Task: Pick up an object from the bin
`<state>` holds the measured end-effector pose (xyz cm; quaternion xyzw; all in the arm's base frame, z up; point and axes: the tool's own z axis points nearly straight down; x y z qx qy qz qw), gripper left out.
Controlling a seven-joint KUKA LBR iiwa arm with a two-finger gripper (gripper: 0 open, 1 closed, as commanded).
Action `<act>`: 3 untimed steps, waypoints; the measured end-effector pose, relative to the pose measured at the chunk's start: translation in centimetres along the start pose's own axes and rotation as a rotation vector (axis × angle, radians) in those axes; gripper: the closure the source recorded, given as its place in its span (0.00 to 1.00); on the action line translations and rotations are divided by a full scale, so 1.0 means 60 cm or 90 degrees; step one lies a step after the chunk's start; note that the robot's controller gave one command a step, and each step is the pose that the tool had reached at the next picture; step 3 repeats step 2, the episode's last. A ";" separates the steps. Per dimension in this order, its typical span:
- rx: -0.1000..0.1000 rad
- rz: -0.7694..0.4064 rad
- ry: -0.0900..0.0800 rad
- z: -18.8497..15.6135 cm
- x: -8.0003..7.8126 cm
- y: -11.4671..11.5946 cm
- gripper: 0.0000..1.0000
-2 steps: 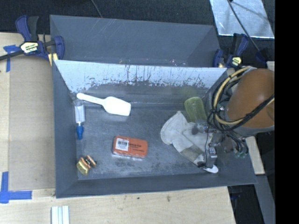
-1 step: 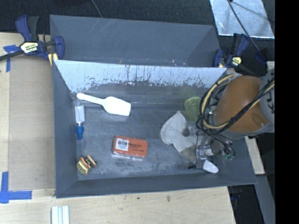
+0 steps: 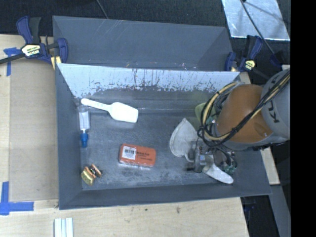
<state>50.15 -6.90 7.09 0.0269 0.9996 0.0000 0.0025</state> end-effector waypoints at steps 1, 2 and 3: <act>0.000 0.000 0.000 0.000 0.000 0.000 1.00; 0.000 0.001 0.001 -0.270 -0.040 -0.016 1.00; 0.000 0.001 0.001 -0.270 -0.040 -0.016 1.00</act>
Offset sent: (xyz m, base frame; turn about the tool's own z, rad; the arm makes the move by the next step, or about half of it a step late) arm 0.0216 -0.0108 0.1612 0.0028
